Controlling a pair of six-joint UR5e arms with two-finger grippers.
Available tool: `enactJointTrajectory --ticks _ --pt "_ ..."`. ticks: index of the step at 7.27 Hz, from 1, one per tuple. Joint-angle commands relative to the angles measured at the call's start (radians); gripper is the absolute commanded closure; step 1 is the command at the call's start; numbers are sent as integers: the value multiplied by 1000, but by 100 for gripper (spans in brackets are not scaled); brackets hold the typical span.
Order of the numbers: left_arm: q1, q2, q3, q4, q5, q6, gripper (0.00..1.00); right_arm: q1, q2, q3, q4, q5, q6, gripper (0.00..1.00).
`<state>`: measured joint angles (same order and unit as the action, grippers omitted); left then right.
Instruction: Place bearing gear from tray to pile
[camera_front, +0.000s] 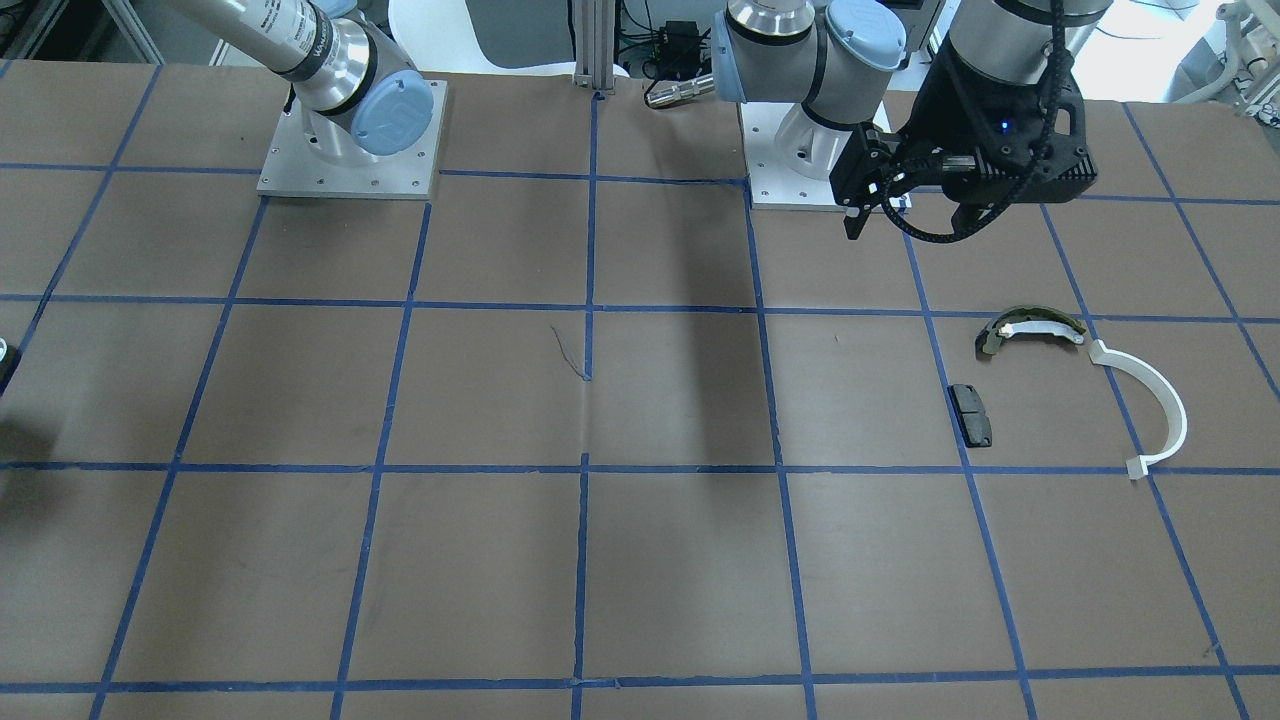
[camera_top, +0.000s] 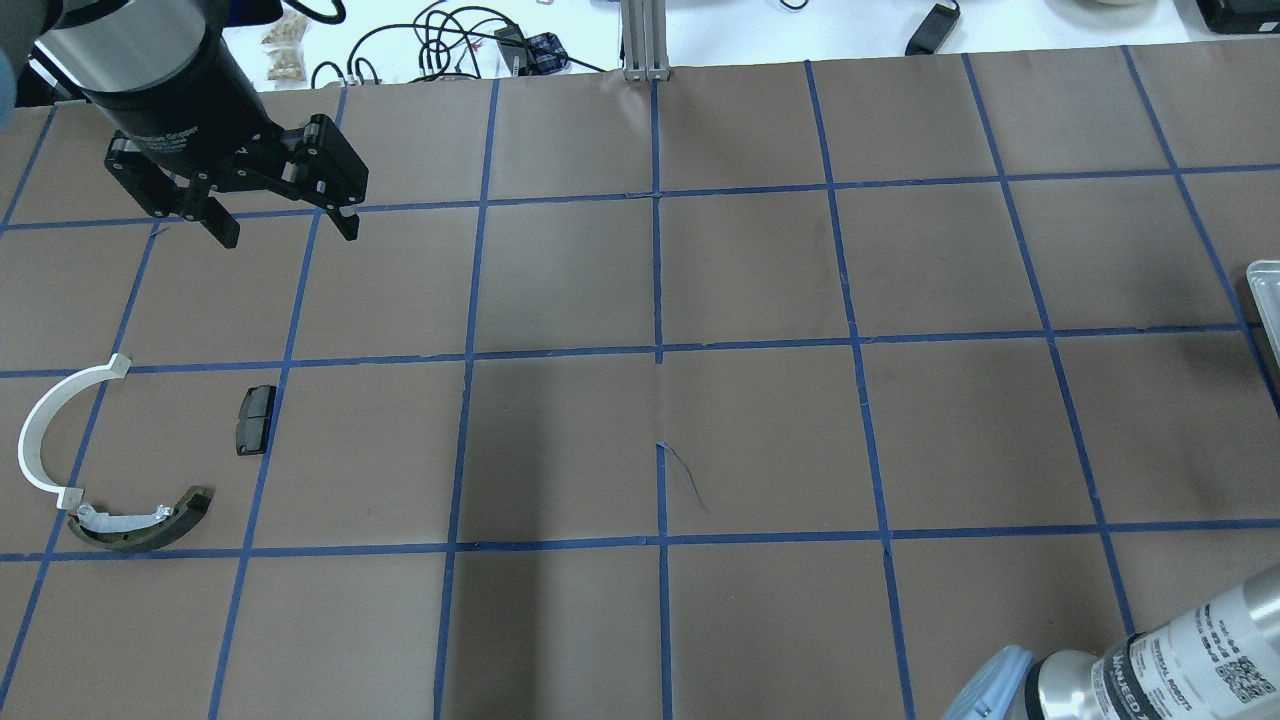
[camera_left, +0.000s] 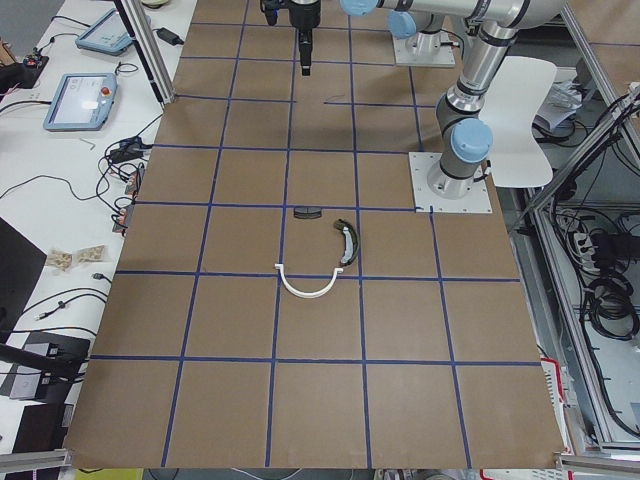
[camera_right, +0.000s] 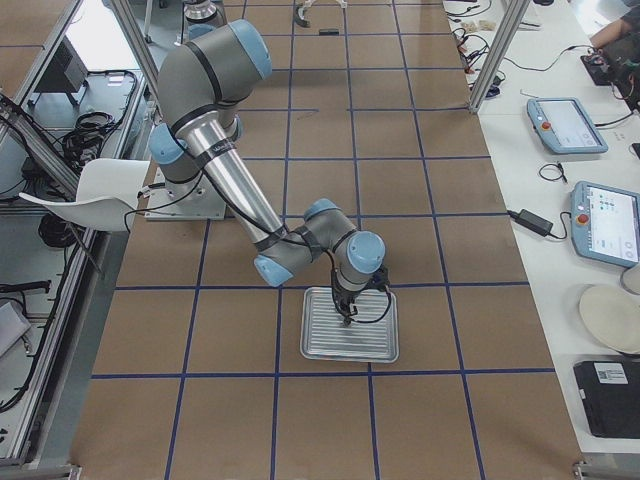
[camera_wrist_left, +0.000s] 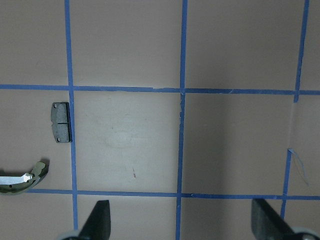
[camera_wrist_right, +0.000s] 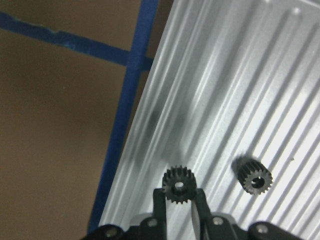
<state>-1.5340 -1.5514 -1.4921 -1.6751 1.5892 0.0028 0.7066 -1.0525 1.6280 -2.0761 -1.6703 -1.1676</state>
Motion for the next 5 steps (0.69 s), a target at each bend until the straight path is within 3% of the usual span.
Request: enactJointTrajectory --ticks 1,2,5 --pt "-2 2 0 0 0 -1 0 99 -186 7 185 36 75 100" --pt "-2 4 -2 0 0 0 0 197 -240 12 224 40 221 100" --pt "-2 1 0 0 0 -1 0 478 -247 16 234 110 669 100"
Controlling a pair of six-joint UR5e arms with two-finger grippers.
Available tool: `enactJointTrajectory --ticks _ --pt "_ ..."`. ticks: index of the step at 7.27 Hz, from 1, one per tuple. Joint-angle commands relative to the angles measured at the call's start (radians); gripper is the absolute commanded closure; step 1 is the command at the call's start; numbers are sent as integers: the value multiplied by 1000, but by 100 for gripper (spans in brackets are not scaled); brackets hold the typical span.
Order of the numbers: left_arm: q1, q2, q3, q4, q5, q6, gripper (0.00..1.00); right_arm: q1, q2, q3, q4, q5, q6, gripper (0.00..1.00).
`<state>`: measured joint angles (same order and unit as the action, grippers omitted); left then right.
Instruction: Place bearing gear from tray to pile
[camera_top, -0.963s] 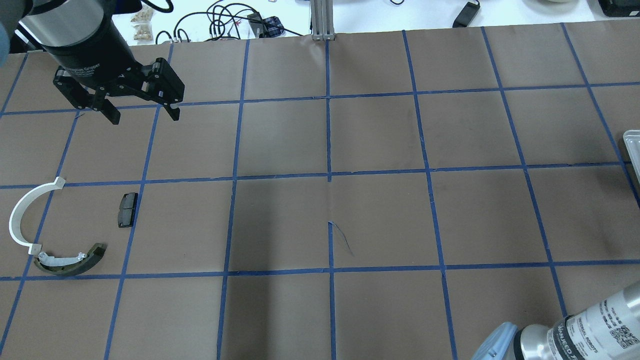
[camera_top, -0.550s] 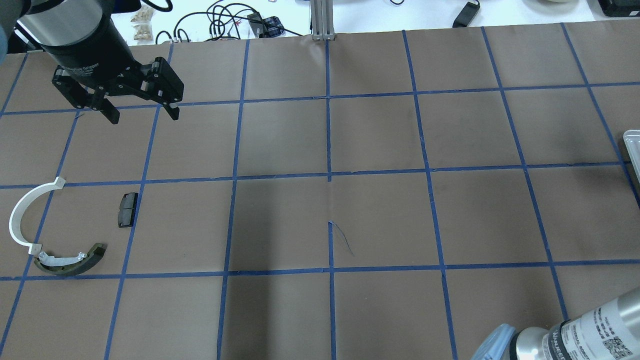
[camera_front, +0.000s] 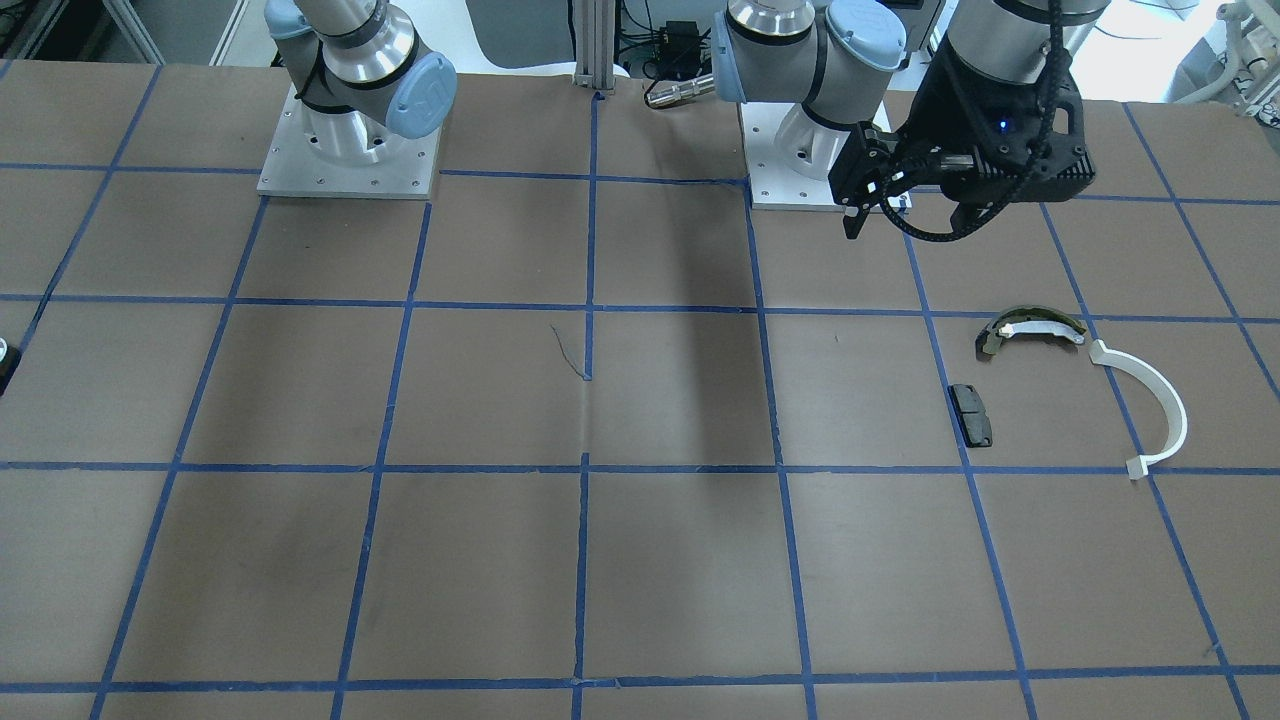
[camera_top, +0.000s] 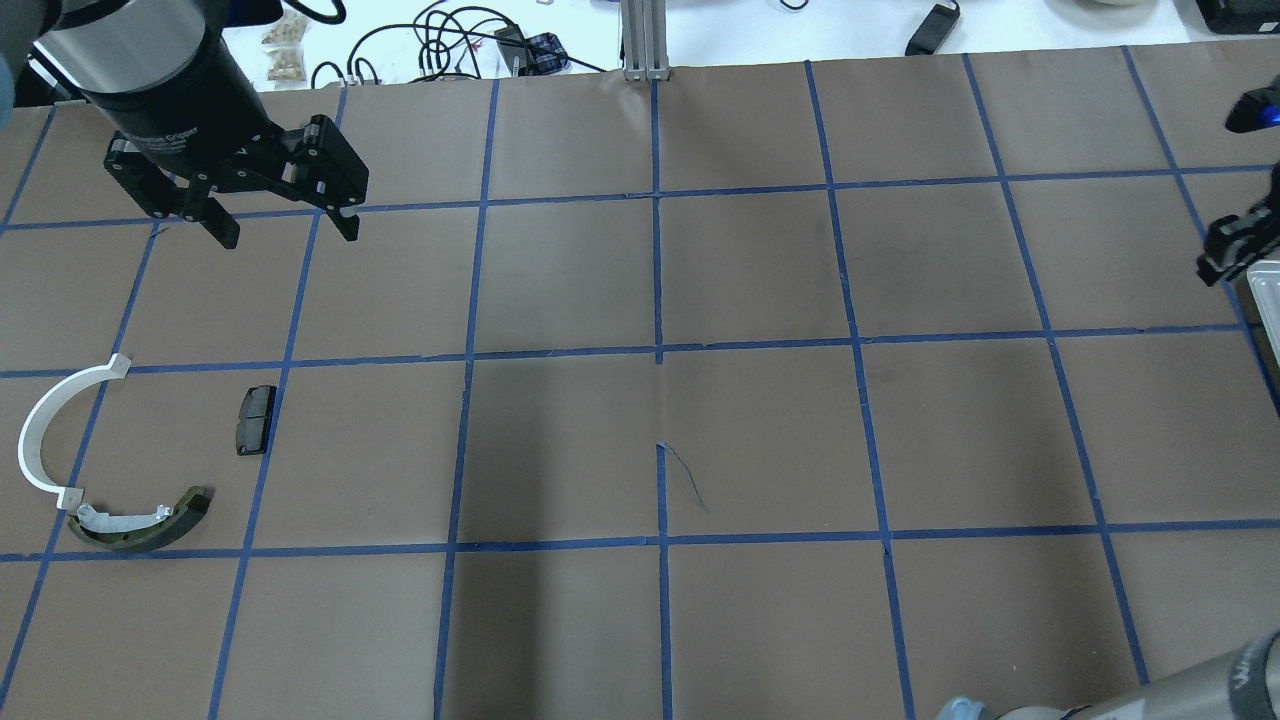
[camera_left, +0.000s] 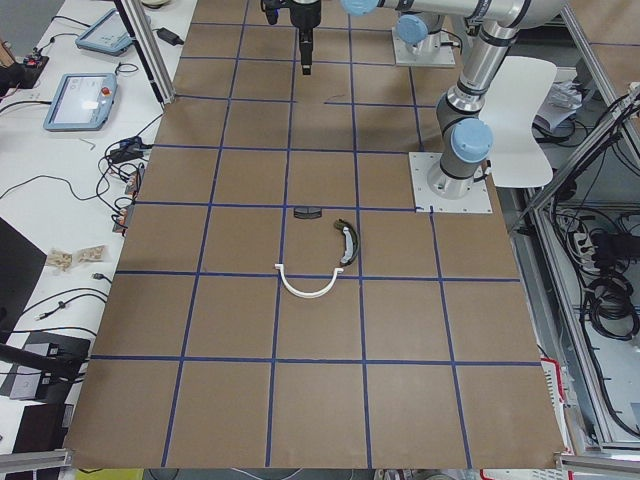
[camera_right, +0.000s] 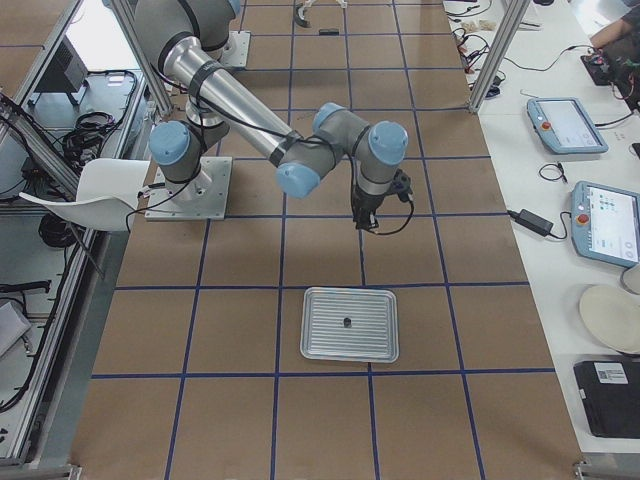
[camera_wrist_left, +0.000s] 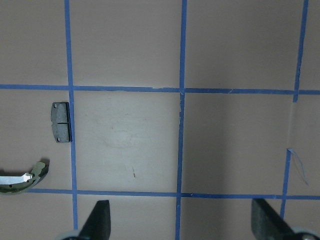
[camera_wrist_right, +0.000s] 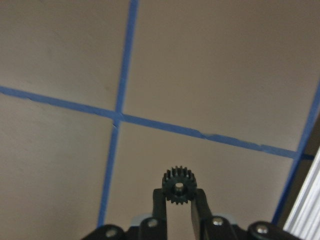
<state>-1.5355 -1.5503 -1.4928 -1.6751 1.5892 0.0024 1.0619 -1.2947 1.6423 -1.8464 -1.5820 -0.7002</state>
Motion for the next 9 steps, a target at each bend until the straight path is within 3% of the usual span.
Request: enactJointTrajectory --ticks 1,3,6,9 --pt "0 -4 5 0 0 1 0 247 0 2 -3 58 382 100" --pt "0 -2 0 2 0 2 0 460 23 11 -11 135 722 100" --pt "0 -1 -3 2 -6 2 0 694 95 115 -268 175 1012 100" --pt "5 -22 -35 61 -29 -1 0 870 155 149 -301 178 1090 100"
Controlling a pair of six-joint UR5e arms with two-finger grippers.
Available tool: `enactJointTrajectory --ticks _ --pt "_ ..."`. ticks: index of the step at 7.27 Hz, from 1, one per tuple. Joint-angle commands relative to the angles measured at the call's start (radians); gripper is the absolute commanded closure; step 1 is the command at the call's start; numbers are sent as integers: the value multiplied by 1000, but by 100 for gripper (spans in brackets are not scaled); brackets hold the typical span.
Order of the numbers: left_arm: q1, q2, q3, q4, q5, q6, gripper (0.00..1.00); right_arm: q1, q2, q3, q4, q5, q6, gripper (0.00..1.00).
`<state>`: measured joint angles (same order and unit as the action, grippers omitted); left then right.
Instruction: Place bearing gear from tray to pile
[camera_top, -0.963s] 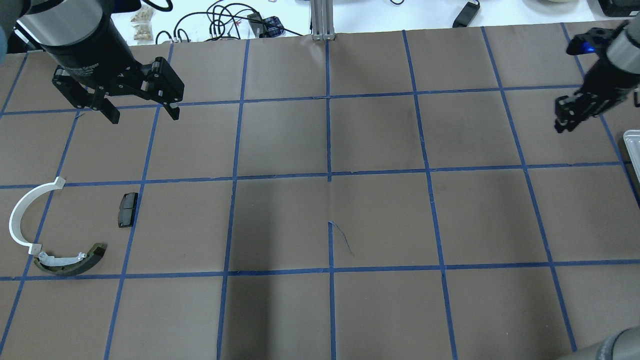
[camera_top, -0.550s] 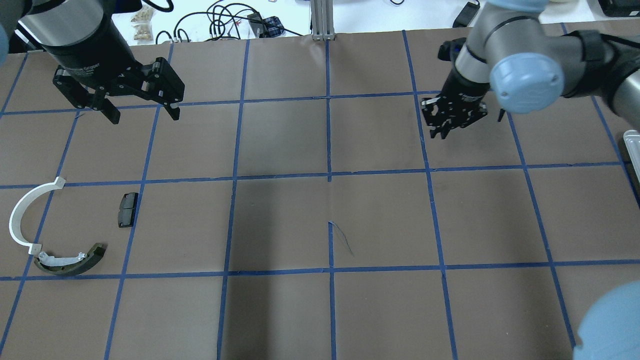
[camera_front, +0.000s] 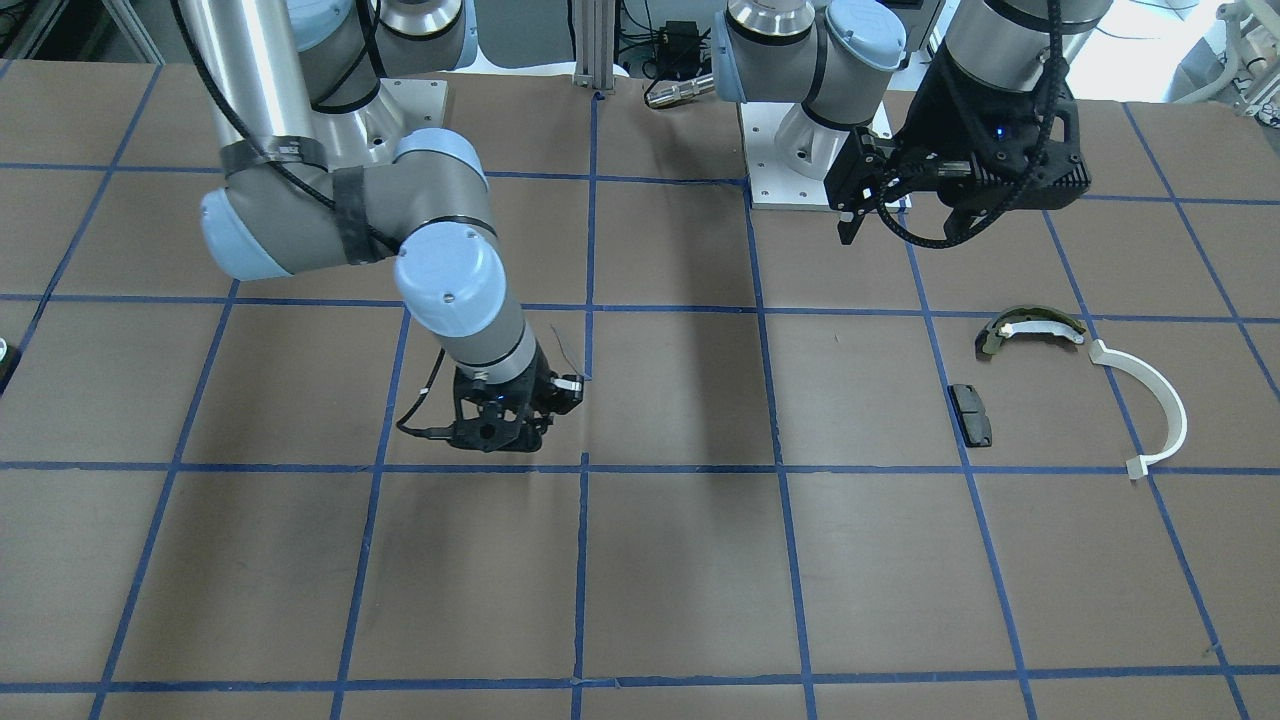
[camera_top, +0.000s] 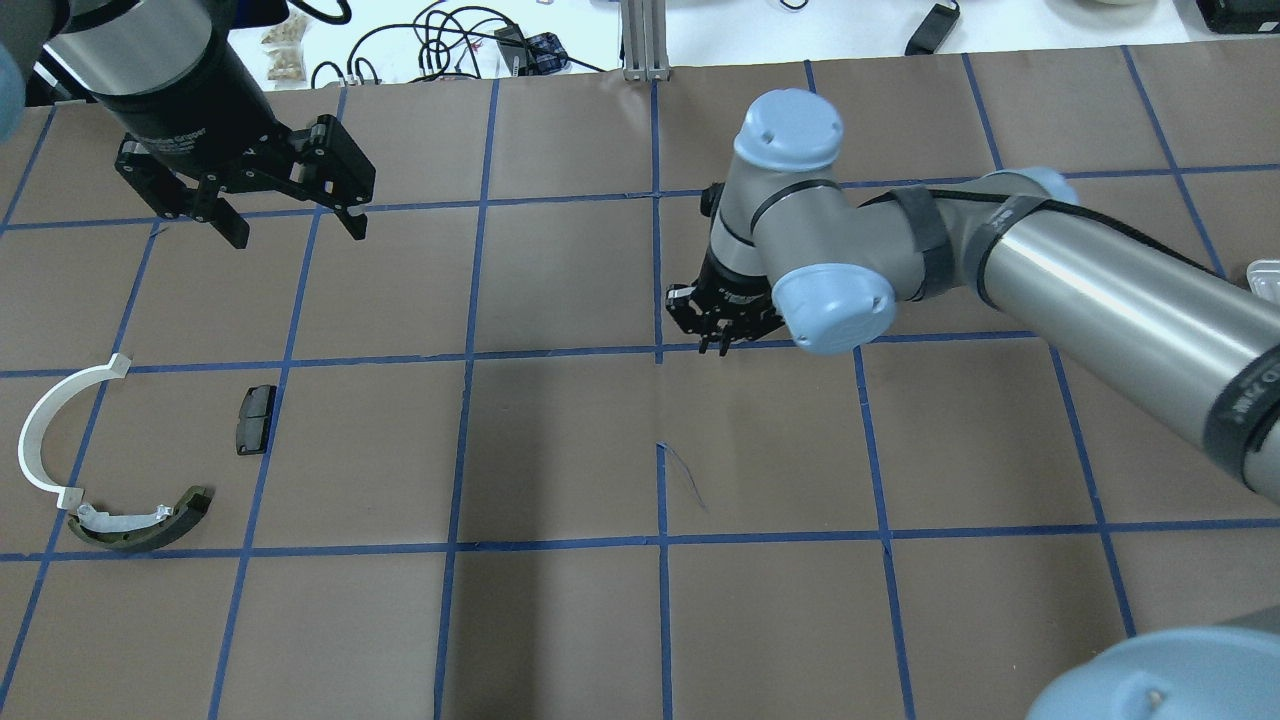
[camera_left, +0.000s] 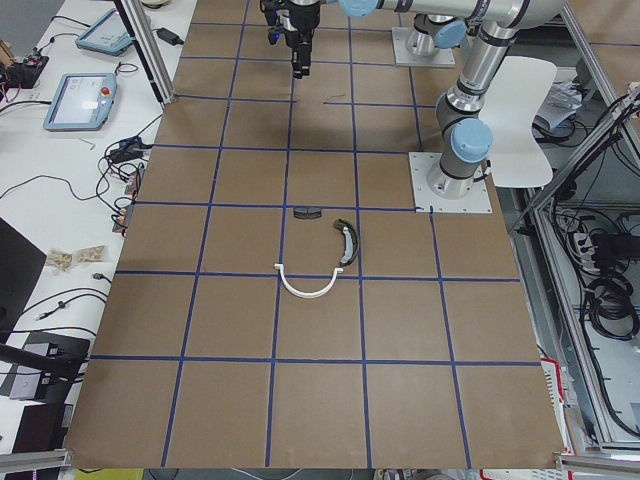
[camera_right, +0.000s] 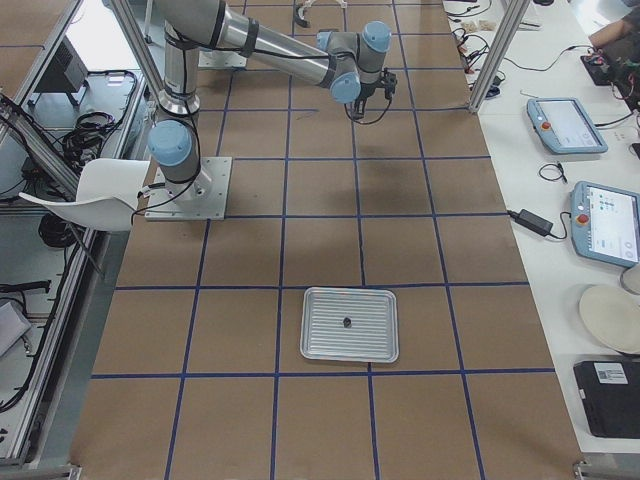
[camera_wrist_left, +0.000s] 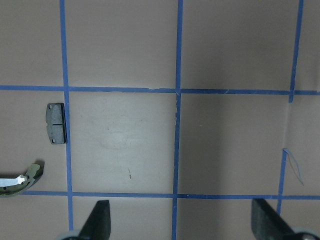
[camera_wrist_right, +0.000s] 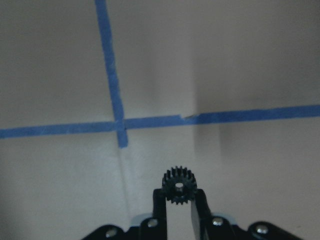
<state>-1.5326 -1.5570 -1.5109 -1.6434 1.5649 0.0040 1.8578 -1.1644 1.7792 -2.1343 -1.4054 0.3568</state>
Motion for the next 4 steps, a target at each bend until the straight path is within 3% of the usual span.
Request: enactJointTrajectory --ticks 1,2,3,4 --pt "3 -35 -32 66 -5 -1 0 105 29 13 -15 0 69 100" --pt "2 -66 -54 124 -6 -1 0 110 32 14 -15 0 73 64" --pt "2 -101 -98 181 -5 -5 0 109 32 13 -30 -4 73 20" --pt "2 -113 -151 274 -6 -13 0 106 28 5 -64 -20 58 0"
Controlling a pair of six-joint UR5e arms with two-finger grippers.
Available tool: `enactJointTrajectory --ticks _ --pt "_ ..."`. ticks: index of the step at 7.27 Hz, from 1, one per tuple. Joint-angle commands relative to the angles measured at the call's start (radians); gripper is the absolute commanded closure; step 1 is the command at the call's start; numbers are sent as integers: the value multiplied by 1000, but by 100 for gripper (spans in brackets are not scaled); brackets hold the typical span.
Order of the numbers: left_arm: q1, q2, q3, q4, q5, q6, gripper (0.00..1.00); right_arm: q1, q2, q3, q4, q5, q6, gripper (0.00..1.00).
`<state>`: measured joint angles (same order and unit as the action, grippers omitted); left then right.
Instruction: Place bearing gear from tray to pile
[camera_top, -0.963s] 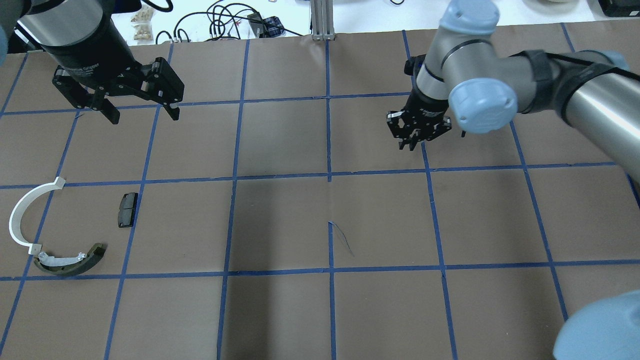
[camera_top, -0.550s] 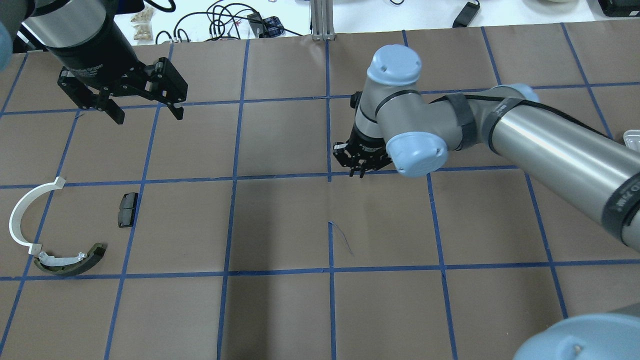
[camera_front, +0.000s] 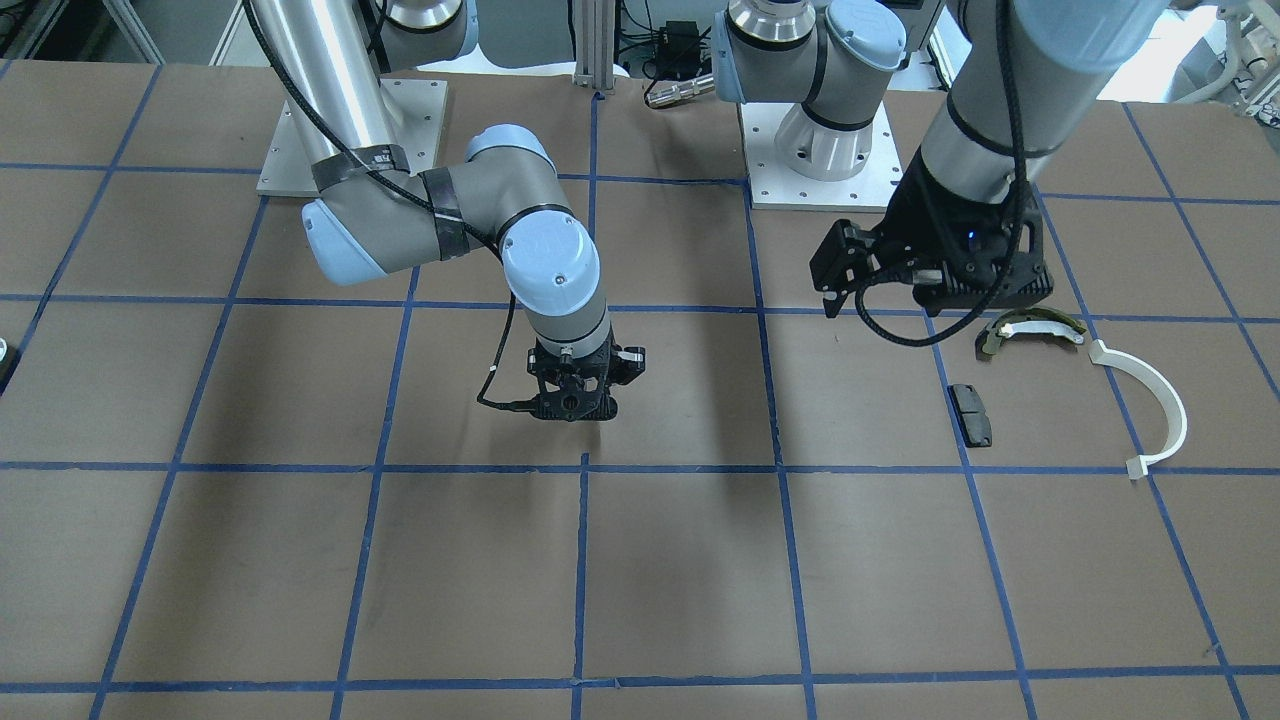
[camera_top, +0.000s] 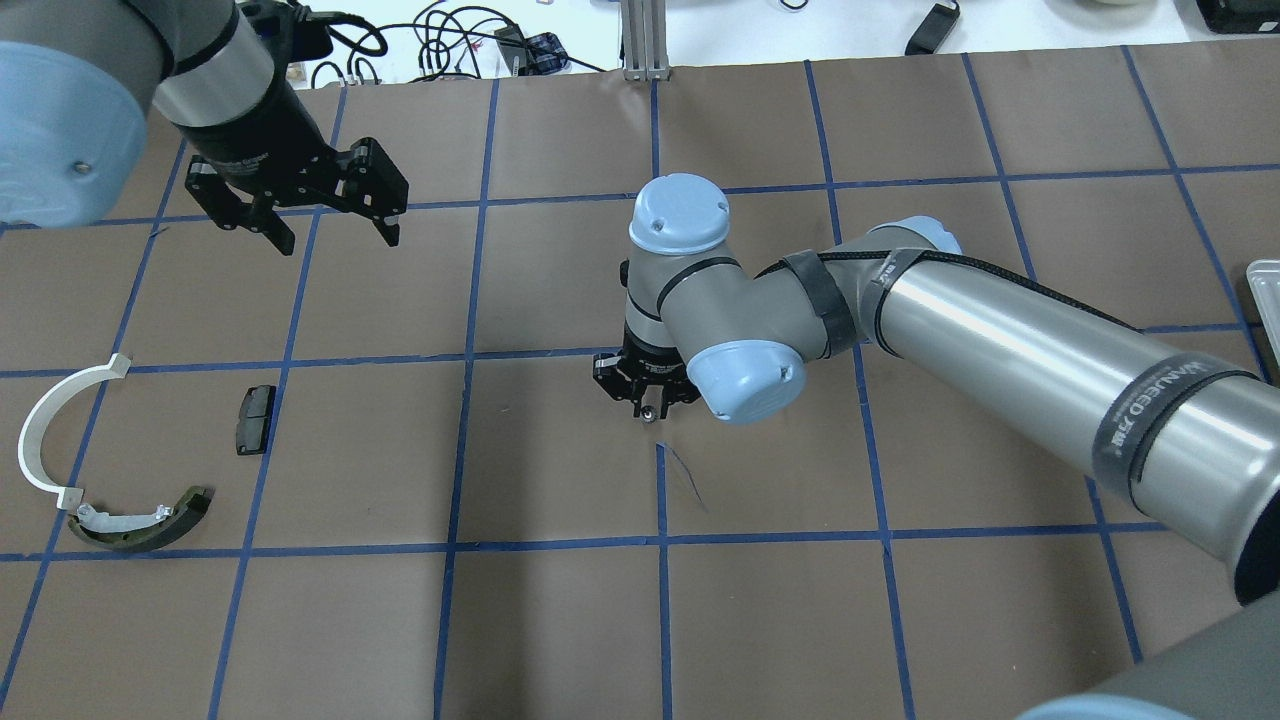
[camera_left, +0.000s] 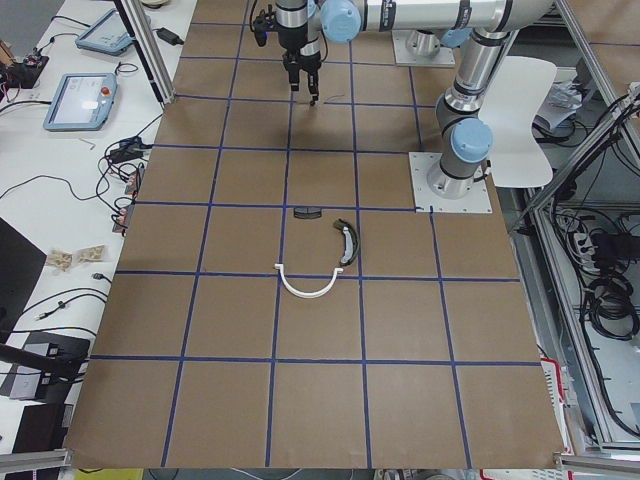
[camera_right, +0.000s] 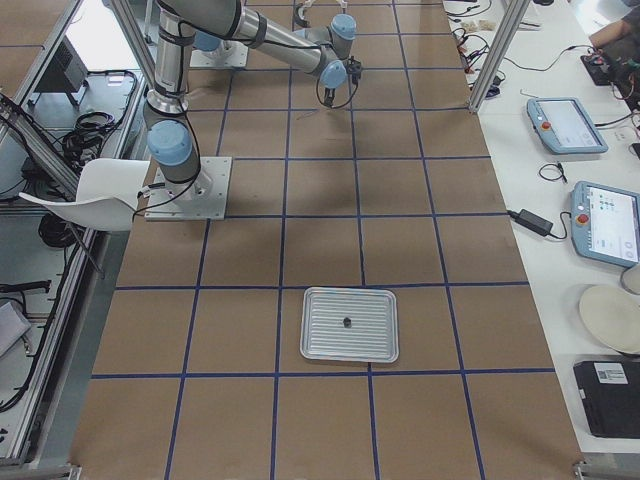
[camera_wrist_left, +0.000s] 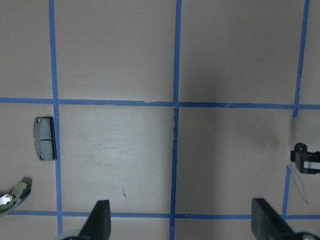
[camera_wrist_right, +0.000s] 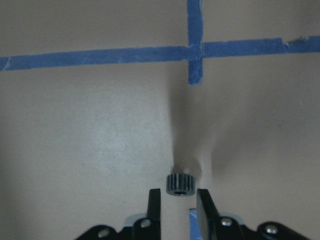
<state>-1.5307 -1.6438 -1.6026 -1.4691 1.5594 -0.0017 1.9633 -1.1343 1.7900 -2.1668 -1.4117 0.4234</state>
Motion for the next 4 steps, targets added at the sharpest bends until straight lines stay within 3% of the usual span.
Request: enactJointTrajectory --ticks 1,3,4 --pt "0 -42 -133 165 1 -4 0 -44 -15 -11 -31 -15 -11 0" --pt "-40 -63 -309 377 -1 -23 5 -281 -102 -9 -3 -24 -157 0" --pt "-104 -89 -348 491 -1 -81 0 -413 -136 -14 63 -27 -301 0"
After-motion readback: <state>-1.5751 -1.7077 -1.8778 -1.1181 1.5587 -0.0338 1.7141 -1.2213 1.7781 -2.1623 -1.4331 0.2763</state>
